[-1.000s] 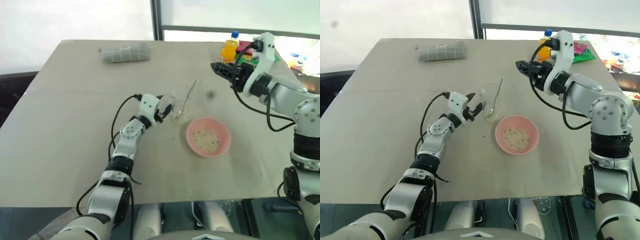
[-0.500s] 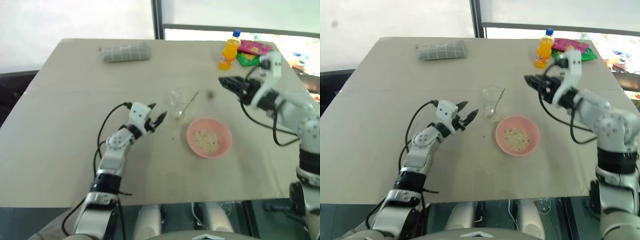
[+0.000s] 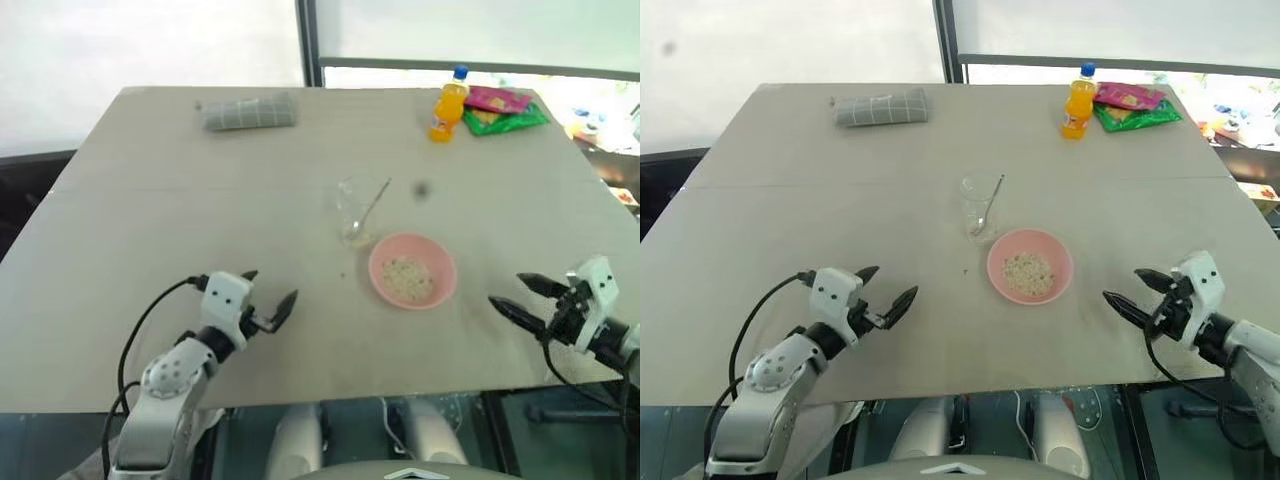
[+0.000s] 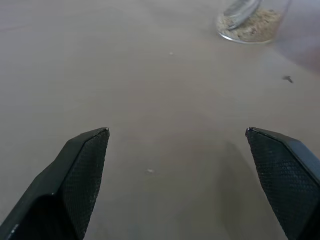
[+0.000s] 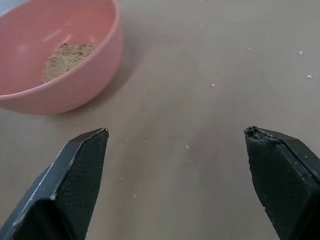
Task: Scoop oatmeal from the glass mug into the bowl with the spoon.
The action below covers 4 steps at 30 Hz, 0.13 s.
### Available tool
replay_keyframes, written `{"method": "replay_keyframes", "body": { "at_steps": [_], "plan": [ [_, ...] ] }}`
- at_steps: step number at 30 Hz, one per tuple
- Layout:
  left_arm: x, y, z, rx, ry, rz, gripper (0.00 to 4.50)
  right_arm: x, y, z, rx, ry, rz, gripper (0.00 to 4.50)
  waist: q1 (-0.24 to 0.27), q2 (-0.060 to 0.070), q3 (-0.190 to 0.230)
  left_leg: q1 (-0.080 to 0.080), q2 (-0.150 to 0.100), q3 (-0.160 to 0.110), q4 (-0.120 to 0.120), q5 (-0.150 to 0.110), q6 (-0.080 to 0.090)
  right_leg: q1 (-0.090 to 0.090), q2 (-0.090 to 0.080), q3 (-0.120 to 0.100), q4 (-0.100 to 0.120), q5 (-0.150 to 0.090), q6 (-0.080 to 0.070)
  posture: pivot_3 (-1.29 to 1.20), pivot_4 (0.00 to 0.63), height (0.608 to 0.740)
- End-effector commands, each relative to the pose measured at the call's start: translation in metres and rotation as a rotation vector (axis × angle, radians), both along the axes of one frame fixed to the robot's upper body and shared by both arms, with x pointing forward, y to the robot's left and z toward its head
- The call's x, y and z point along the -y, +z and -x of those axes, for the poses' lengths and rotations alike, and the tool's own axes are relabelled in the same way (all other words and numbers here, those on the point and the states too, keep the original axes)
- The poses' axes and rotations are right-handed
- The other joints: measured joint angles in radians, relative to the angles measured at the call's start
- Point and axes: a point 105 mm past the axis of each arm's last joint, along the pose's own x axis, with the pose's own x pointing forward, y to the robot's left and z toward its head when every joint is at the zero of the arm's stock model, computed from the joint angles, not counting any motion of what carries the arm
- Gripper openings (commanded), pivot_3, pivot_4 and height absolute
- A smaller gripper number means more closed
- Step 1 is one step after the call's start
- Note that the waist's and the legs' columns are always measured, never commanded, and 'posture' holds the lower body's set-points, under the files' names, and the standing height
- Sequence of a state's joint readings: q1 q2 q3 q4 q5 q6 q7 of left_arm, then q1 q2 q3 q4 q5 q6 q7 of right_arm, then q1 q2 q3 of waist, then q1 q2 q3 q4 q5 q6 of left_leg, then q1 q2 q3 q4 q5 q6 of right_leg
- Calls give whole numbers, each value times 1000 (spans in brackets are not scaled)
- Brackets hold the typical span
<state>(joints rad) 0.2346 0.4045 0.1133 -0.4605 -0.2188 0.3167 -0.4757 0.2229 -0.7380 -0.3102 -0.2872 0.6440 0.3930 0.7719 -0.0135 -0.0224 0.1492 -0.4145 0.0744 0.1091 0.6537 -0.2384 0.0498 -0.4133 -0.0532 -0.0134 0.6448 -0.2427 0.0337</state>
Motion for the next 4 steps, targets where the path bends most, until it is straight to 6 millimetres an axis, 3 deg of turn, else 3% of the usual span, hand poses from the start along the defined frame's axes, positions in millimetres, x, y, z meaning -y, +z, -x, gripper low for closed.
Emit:
{"method": "replay_keyframes", "body": {
  "at_steps": [1,4],
  "plan": [
    [3,11,12,40,7,-3,4500,27,-7,7,107,-24,121,4430,2,1,-1,1,0,0,0,-1,-2,0,-1,0,0,0,0,0,150,740],
    [-2,5,16,15,21,-1,4500,33,-15,12,89,-3,118,4430,3,1,-1,0,0,1,0,-1,-1,0,-2,1,0,2,-3,0,150,740]
  ]
}}
